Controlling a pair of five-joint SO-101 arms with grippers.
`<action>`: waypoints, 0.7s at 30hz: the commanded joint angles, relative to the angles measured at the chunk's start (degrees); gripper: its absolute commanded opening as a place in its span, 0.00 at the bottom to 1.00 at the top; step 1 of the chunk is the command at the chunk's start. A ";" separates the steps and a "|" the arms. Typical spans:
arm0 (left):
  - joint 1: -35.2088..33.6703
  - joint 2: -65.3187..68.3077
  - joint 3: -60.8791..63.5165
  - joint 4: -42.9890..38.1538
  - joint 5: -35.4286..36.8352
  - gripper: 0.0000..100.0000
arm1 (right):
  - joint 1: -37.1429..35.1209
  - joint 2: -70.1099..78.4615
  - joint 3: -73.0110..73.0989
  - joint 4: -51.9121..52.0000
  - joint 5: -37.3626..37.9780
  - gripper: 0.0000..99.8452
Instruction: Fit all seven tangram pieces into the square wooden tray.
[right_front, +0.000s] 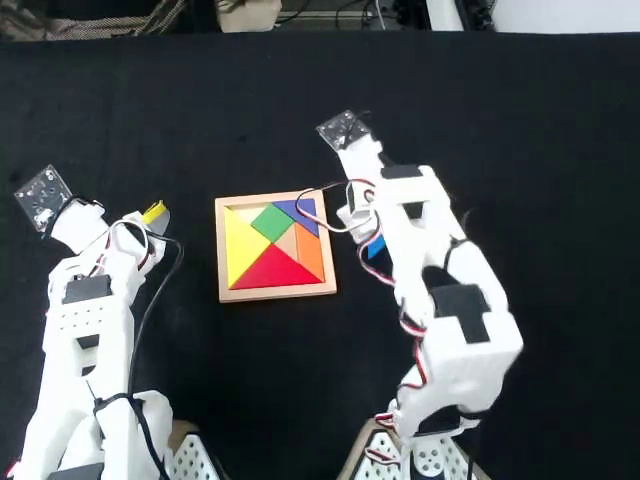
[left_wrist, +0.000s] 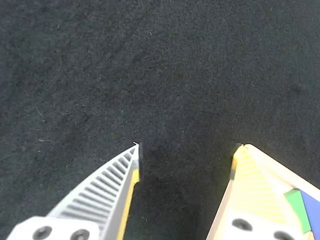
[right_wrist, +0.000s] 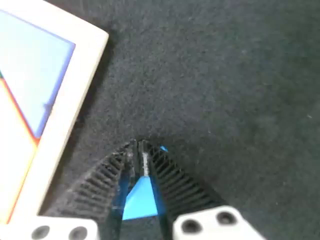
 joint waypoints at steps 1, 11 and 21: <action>0.75 -1.32 -0.57 -1.05 0.09 0.29 | 3.87 2.42 -7.87 4.04 0.97 0.01; 0.75 -1.14 -0.57 -1.05 0.09 0.29 | 9.76 3.21 -9.80 5.45 1.41 0.01; 0.75 -1.32 -0.66 -1.05 0.09 0.29 | 7.65 2.68 -10.07 13.89 10.99 0.01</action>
